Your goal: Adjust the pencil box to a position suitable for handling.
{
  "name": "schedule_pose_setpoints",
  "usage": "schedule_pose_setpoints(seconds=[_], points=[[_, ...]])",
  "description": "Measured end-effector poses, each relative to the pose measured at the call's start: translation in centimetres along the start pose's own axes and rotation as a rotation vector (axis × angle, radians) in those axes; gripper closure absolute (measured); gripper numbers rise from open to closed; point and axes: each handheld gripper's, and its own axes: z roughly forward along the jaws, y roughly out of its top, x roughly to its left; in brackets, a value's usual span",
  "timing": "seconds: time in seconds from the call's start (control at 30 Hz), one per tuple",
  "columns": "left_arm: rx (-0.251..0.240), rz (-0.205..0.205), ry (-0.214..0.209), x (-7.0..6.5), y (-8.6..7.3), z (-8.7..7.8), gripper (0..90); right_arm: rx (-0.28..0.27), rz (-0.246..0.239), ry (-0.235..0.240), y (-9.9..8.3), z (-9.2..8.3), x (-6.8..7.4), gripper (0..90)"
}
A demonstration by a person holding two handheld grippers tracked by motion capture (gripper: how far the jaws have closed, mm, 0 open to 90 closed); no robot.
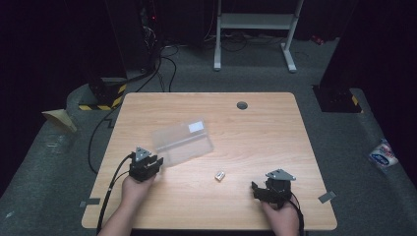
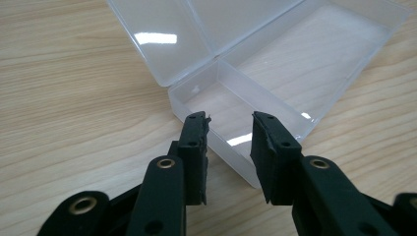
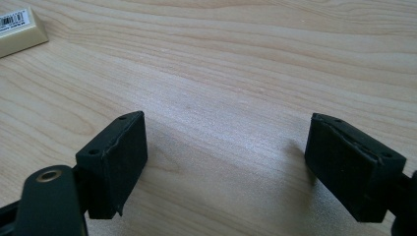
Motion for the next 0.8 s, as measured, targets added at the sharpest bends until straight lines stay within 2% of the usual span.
schedule_pose_setpoints(seconds=[0.13,0.27,0.37,0.4,0.47,0.5,0.53,0.6,0.67,0.7,0.73,0.77,0.8], points=[[-0.008,0.027,-0.005,-0.7,-0.1,0.1,69.0,0.000,-0.004,0.005,0.0,0.0,0.0,16.2],[-0.015,0.028,-0.015,-0.8,-0.2,0.0,70.3,0.000,-0.005,0.006,0.0,0.0,0.1,16.6],[-0.023,0.027,-0.028,-0.7,-0.4,0.0,68.5,-0.007,-0.026,0.012,-0.1,-0.1,0.1,18.7],[-0.025,0.026,-0.030,-0.7,-0.4,0.0,67.3,-0.003,-0.016,0.014,-0.2,-0.3,0.3,20.6],[-0.025,0.043,-0.031,-0.8,-0.5,-0.1,63.1,0.002,-0.017,0.036,-0.1,-0.4,0.5,23.4],[-0.028,0.053,-0.030,-1.0,-0.6,-0.1,62.0,-0.004,0.000,0.061,0.0,-0.5,0.6,24.3],[-0.028,0.057,-0.028,-1.1,-0.6,-0.2,61.7,-0.022,0.009,0.081,0.2,-0.6,0.9,26.5],[-0.026,0.067,-0.019,-1.1,-0.6,-0.2,60.7,-0.046,-0.015,0.109,0.7,-0.8,1.7,27.9],[-0.022,0.050,-0.026,-1.1,-0.6,-0.1,60.0,-0.061,-0.034,0.139,1.3,-0.7,2.9,28.1],[-0.022,0.050,-0.026,-1.1,-0.6,-0.1,59.9,-0.061,-0.034,0.139,1.3,-0.7,2.9,28.1],[-0.021,0.045,-0.029,-1.0,-0.6,-0.1,59.8,-0.075,-0.064,0.165,2.0,-0.4,4.0,30.3],[-0.021,0.045,-0.029,-1.0,-0.6,-0.1,59.9,-0.075,-0.064,0.165,2.0,-0.4,4.0,30.3],[-0.022,0.047,-0.027,-1.0,-0.6,-0.1,59.9,-0.079,-0.065,0.187,2.7,0.1,5.1,32.7]])
